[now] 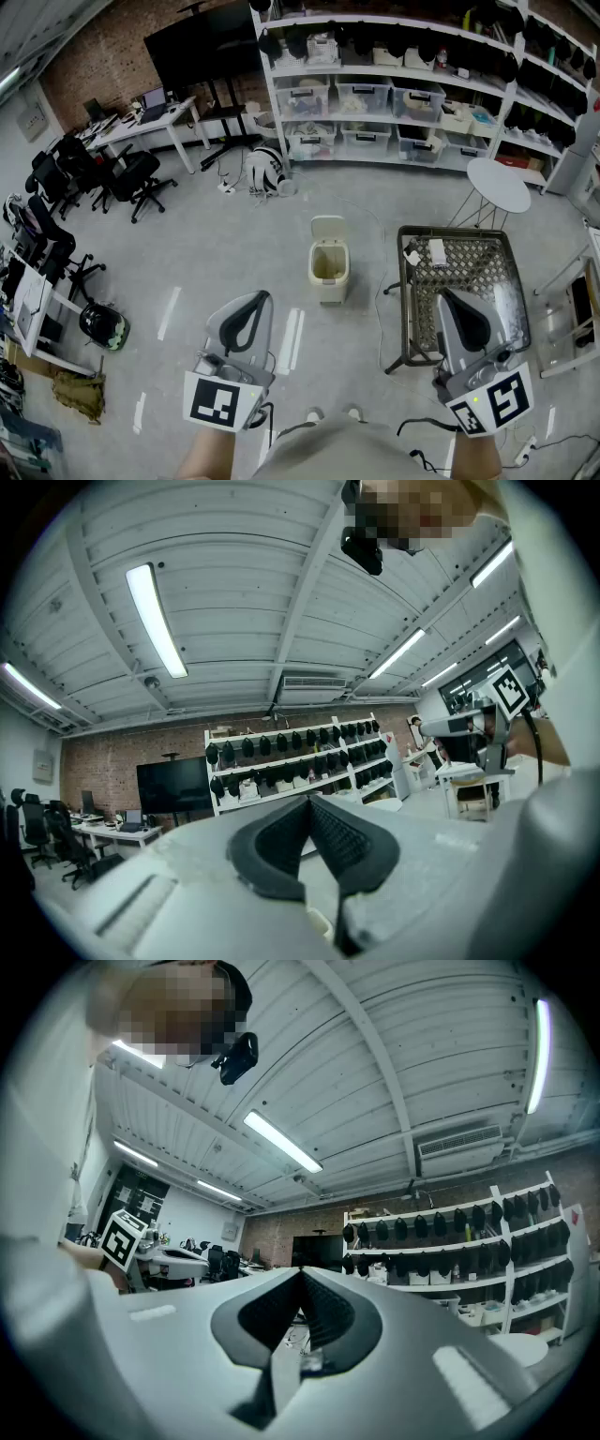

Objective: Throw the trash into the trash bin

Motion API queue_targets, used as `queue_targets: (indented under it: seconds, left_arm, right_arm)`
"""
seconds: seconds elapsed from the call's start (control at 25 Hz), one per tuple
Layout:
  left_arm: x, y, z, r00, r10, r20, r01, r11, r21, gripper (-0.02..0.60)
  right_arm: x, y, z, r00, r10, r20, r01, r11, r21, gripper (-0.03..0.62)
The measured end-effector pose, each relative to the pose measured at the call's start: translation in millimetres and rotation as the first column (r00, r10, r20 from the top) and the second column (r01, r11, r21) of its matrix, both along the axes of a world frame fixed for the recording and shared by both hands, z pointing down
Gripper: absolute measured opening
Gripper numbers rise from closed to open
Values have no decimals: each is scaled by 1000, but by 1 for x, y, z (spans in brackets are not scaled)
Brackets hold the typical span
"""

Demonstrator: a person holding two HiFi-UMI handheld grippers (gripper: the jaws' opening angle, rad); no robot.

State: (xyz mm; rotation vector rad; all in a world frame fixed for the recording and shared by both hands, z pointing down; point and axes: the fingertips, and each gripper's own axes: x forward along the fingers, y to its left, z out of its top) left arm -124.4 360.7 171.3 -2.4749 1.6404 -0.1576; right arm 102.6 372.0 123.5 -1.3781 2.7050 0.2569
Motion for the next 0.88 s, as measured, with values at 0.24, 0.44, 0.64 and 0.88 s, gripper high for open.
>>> queue_targets:
  seconds: [0.24,0.44,0.64,0.88]
  left_arm:
    - [-3,2,1,1000,-4,6,4,1000,-15,2]
    - [3,0,-3,999,28,18,-28,1000,5,3]
    - [8,-1,5,999,29,24,-29,999,-16,3]
    - [22,-2,9,998,55,27,-55,998,-18,2]
  right_arm:
    - [-12,2,2,1000,-24,-19,24,1000,-1,3]
    - [-5,4,3,1000,0,-16,-1,1000,-13,3]
    - [-1,9,7,1000,-13,-2,13,1000,-26,3]
    - [22,9,0,996,63,55,-63,998,-2,233]
